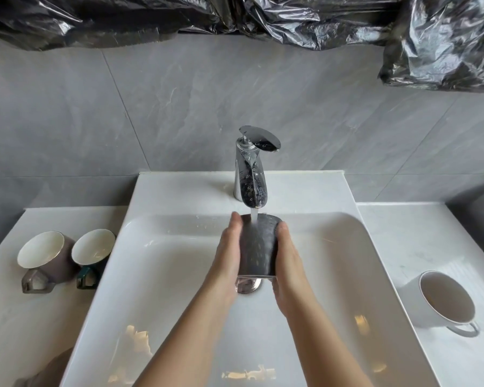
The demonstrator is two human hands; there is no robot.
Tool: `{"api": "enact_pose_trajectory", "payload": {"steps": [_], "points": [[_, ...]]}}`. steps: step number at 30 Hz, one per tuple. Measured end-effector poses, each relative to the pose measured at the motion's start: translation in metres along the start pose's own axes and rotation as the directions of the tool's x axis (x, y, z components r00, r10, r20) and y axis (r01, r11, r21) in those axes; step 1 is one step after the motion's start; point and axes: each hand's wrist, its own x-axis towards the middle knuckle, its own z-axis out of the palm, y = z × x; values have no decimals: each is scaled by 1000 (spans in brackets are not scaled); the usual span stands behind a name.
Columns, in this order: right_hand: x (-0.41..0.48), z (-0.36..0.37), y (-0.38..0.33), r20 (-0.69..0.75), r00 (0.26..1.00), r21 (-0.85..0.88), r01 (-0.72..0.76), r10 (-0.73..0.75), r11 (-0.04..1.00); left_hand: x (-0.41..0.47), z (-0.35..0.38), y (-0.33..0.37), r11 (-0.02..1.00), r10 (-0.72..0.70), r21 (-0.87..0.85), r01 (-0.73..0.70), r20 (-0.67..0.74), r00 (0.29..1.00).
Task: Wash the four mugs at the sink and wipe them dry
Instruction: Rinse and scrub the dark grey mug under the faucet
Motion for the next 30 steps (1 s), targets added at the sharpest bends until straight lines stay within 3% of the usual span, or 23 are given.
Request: {"api": "enact_pose_trajectory", "payload": {"steps": [3, 5, 8, 10, 12, 16, 20, 23, 27, 30], "points": [[-2, -5, -1, 132, 988, 119, -92, 76, 989, -2, -13, 7, 995, -102, -3, 102, 97, 990], [-4, -6, 1, 144, 988, 143, -84, 63, 986, -2, -14, 6, 995, -100, -11, 101, 70, 993], [-4, -3, 4, 94, 996, 26, 1, -3, 1000, 3, -8, -1, 999, 33, -20, -36, -95, 995], [-2, 0, 4, 50, 999, -22, 14, -13, 1000, 2, -5, -5, 975, 186, 159, -153, -223, 957], [-3, 1, 2, 50, 997, 31, -62, 61, 998, -4, -4, -8, 925, 315, 300, -233, -264, 912], [-1, -7, -3, 117, 952, 173, -299, 281, 938, -9, -5, -17, 882, 415, 351, -314, -264, 871], [-3, -19, -6, 265, 895, 206, -416, 359, 886, -2, -18, -21, 816, 547, 281, -506, -91, 832], [-4, -20, 0, 251, 935, 164, -296, 250, 941, -1, -21, -15, 857, 471, 264, -442, -58, 880], [-3, -20, 5, 180, 984, -32, 17, -10, 999, -15, -21, -8, 990, 113, 73, -119, 82, 990], [-1, -25, 5, 220, 972, -87, 100, -79, 991, -19, -24, -5, 990, 106, 78, -120, 167, 980]]}}
